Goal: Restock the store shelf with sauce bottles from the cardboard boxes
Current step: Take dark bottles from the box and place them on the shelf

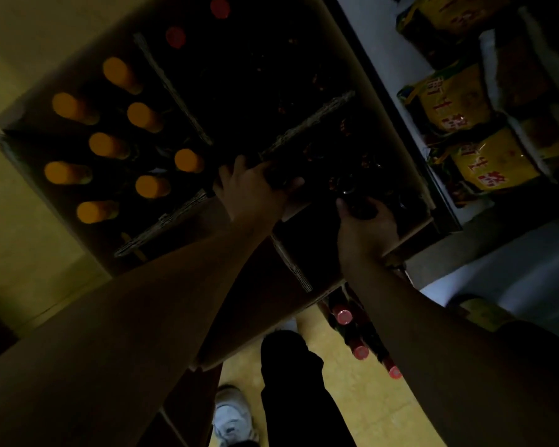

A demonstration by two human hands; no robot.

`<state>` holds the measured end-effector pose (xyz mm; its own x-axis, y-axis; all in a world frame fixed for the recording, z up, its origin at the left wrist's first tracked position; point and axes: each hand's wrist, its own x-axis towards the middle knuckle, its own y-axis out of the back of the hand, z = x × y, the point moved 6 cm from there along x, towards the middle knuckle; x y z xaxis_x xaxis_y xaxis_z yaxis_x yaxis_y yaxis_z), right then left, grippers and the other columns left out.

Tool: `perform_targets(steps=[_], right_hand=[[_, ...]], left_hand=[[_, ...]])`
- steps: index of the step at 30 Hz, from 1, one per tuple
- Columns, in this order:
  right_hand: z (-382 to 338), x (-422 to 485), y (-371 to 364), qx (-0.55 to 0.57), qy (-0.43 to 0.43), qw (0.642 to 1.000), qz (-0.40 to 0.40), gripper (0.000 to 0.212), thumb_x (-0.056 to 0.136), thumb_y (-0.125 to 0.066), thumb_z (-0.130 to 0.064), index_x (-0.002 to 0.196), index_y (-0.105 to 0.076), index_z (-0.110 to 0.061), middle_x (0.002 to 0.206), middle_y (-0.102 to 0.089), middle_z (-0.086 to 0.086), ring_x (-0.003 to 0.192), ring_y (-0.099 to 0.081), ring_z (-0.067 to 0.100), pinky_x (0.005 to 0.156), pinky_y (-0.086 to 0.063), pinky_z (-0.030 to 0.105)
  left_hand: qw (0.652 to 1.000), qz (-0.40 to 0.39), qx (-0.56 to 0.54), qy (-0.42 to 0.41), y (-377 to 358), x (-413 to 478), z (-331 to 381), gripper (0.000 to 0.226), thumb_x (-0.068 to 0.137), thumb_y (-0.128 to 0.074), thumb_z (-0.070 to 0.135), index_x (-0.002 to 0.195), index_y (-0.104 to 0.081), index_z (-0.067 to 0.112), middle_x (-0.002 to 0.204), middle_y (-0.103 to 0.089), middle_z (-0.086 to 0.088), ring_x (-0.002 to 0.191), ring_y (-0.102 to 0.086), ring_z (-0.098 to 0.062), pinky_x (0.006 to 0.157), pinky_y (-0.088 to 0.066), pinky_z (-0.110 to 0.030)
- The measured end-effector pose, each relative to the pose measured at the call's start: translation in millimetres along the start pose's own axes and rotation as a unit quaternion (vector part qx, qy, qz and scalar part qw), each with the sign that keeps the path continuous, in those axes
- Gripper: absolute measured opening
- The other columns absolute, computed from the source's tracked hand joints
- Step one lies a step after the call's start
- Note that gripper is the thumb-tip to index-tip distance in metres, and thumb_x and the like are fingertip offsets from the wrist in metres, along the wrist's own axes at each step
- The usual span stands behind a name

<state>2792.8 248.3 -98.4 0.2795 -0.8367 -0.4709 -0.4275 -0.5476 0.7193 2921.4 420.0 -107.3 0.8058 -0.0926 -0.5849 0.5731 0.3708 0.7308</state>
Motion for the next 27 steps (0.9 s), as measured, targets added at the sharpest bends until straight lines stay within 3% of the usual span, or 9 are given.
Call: perform_targets(steps=[6, 10, 13, 16, 18, 21, 23, 25, 27], right_hand=[[2, -4, 5, 0.058, 0.011, 0.998, 0.035, 0.027, 0.093, -0.075, -0.032, 0.105, -0.073, -0.008, 0.096, -0.063, -0.003, 0.093, -0.056, 0.011, 0.082, -0.044, 0.024], [-8, -18, 25, 0.069, 0.057, 0.996, 0.015, 0.024, 0.093, -0.076, -0.023, 0.104, -0.072, -0.002, 0.098, -0.067, 0.002, 0.095, -0.057, 0.011, 0.077, -0.039, 0.016], [-31, -36, 50, 0.077, 0.087, 0.993, 0.007, 0.023, 0.094, -0.074, -0.025, 0.101, -0.071, -0.003, 0.095, -0.068, 0.003, 0.094, -0.06, 0.013, 0.08, -0.043, 0.02], [-61, -59, 84, 0.105, 0.104, 0.989, 0.012, 0.019, 0.095, -0.074, -0.025, 0.094, -0.069, -0.006, 0.089, -0.063, -0.002, 0.091, -0.06, 0.013, 0.071, -0.039, 0.007], [-86, -78, 111, 0.123, 0.127, 0.984, 0.026, 0.016, 0.094, -0.074, -0.027, 0.093, -0.067, -0.013, 0.095, -0.067, 0.002, 0.096, -0.063, 0.018, 0.077, -0.043, 0.013], [-121, -120, 161, 0.145, 0.164, 0.975, 0.032, 0.019, 0.095, -0.072, -0.029, 0.101, -0.065, -0.013, 0.104, -0.067, 0.004, 0.1, -0.06, 0.016, 0.079, -0.038, 0.016], [-149, -153, 199, 0.179, 0.196, 0.964, 0.035, 0.019, 0.096, -0.072, -0.026, 0.1, -0.058, -0.014, 0.1, -0.061, -0.001, 0.097, -0.055, 0.013, 0.079, -0.038, 0.015], [-178, -189, 246, 0.229, 0.233, 0.943, 0.068, 0.022, 0.095, -0.074, -0.024, 0.097, -0.053, -0.015, 0.095, -0.058, -0.002, 0.093, -0.056, 0.013, 0.086, -0.047, 0.027], [-207, -230, 295, 0.28, 0.226, 0.931, 0.067, 0.024, 0.096, -0.072, -0.025, 0.099, -0.051, -0.014, 0.09, -0.055, -0.005, 0.086, -0.057, 0.004, 0.084, -0.051, 0.025]], left_hand=[[0.999, -0.021, -0.016, -0.024, 5, -9, 0, 0.054, 0.093, -0.061, 0.064, 0.136, -0.062, 0.032, 0.158, -0.038, -0.006, 0.148, -0.022, -0.039, 0.119, -0.018, -0.059], [0.994, -0.015, -0.096, -0.04, 19, -26, 6, 0.04, 0.092, -0.069, 0.057, 0.122, -0.069, 0.03, 0.152, -0.048, 0.0, 0.145, -0.03, -0.034, 0.118, -0.026, -0.057], [0.98, -0.02, -0.191, -0.045, 46, -51, 19, 0.028, 0.092, -0.075, 0.044, 0.11, -0.07, 0.024, 0.13, -0.063, -0.001, 0.123, -0.057, -0.026, 0.105, -0.049, -0.05], [0.968, -0.033, -0.246, -0.043, 84, -83, 36, 0.02, 0.097, -0.073, 0.033, 0.105, -0.067, 0.016, 0.105, -0.066, 0.0, 0.091, -0.063, -0.013, 0.089, -0.054, -0.035], [0.961, -0.023, -0.272, -0.048, 117, -107, 48, 0.023, 0.097, -0.073, 0.03, 0.106, -0.068, 0.009, 0.102, -0.066, -0.001, 0.081, -0.06, -0.004, 0.083, -0.051, -0.029], [0.964, 0.001, -0.257, -0.069, 173, -150, 65, 0.025, 0.093, -0.077, 0.029, 0.107, -0.072, 0.009, 0.111, -0.07, -0.004, 0.105, -0.065, -0.018, 0.095, -0.05, -0.029], [0.963, 0.004, -0.256, -0.087, 216, -186, 77, 0.024, 0.093, -0.077, 0.032, 0.106, -0.073, 0.011, 0.109, -0.072, -0.003, 0.109, -0.064, -0.02, 0.095, -0.05, -0.03], [0.958, 0.019, -0.262, -0.116, 265, -231, 88, 0.019, 0.093, -0.076, 0.037, 0.093, -0.073, 0.018, 0.096, -0.071, 0.001, 0.101, -0.064, -0.021, 0.088, -0.052, -0.033], [0.947, 0.046, -0.285, -0.137, 318, -285, 98, 0.027, 0.092, -0.076, 0.04, 0.075, -0.064, 0.023, 0.079, -0.064, 0.005, 0.087, -0.062, -0.021, 0.078, -0.049, -0.034]])
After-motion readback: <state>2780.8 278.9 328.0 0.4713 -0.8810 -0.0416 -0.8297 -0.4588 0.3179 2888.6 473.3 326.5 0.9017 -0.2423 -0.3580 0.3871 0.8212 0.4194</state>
